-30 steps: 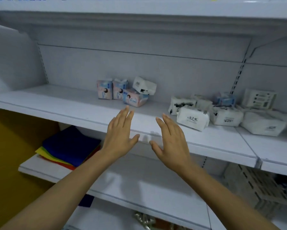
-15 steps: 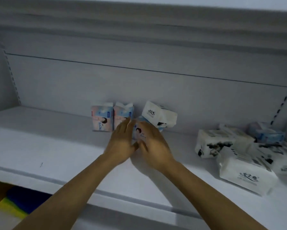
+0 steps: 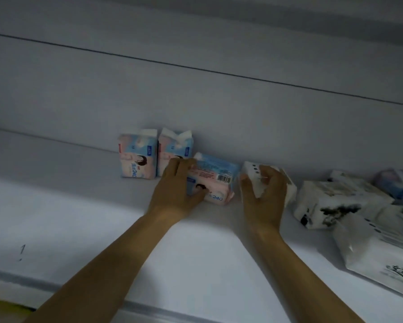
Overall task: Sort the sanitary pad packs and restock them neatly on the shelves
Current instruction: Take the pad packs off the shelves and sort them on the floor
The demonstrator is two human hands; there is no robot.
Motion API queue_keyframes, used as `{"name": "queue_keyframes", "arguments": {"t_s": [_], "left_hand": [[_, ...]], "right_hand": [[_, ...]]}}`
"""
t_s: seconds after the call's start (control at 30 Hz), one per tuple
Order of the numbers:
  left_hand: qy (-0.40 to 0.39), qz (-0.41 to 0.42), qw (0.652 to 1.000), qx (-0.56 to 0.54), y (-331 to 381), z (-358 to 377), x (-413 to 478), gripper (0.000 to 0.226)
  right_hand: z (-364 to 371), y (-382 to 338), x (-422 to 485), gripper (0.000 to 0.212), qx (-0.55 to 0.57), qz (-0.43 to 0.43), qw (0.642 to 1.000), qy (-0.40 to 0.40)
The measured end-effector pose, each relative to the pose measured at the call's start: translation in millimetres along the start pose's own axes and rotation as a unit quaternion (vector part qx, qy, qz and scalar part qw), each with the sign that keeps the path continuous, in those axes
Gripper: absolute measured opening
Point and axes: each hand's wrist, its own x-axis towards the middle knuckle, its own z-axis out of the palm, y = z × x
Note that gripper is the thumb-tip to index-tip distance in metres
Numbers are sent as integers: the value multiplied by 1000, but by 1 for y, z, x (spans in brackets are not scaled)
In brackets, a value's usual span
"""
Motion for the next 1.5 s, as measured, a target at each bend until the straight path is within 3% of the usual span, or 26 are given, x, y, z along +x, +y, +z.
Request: {"name": "queue_keyframes", "arguments": {"t_s": [0.1,0.23,0.33,0.53,0.63,0.7,0.77,0.83,0.93,1.0,1.07,1.17,1.23,1.3,1.37,1.5], "left_hand": [[-3,-17,1000,-8,1,-1,0,76],[-23,-40,997,-60,-2,-1,-2,47],[19,-32,996,-75,-5,-1,0,20],[55,-29,993,-100,2,-4,-1,13],[64,-45,983,-164,6,-7,-3,28],[19,-49,985,-163,9,-8,-5,51],[-32,-58,988,-141,12,-8,-7,81],[-68,-40,993,-87,16,-8,-8,97],[-80,-4,997,16,24,-14,-17,79],[-48,20,995,83,31,-24,-28,64],[-2,20,992,125,43,-40,-41,67],[32,3,984,174,70,-69,-65,69],[47,29,981,184,92,-84,-90,77],[73,33,987,141,116,-94,-120,80],[112,-42,992,30,143,-97,-153,87],[131,-195,961,-148,175,-98,-217,82]], "right_hand": [[4,-1,-6,50,-14,14,997,-70],[11,1,-9,59,-65,-22,988,-136],[14,4,-9,63,-71,-3,982,-175],[12,5,-7,62,-45,12,980,-192],[6,-2,-9,32,-5,3,987,-163],[3,-4,-8,17,15,2,990,-140],[3,-3,-7,14,26,3,993,-116],[4,-2,-5,22,34,7,994,-107],[4,-3,-6,28,27,4,993,-117],[2,-13,-7,32,29,31,991,-130],[-3,-31,-11,33,89,76,979,-165],[-24,-62,-30,51,221,138,930,-260],[-50,-78,-49,47,261,134,901,-320],[-77,-86,-66,37,295,139,882,-341],[-102,-91,-86,30,335,144,864,-346],[-139,-93,-141,38,347,112,850,-379]]}}
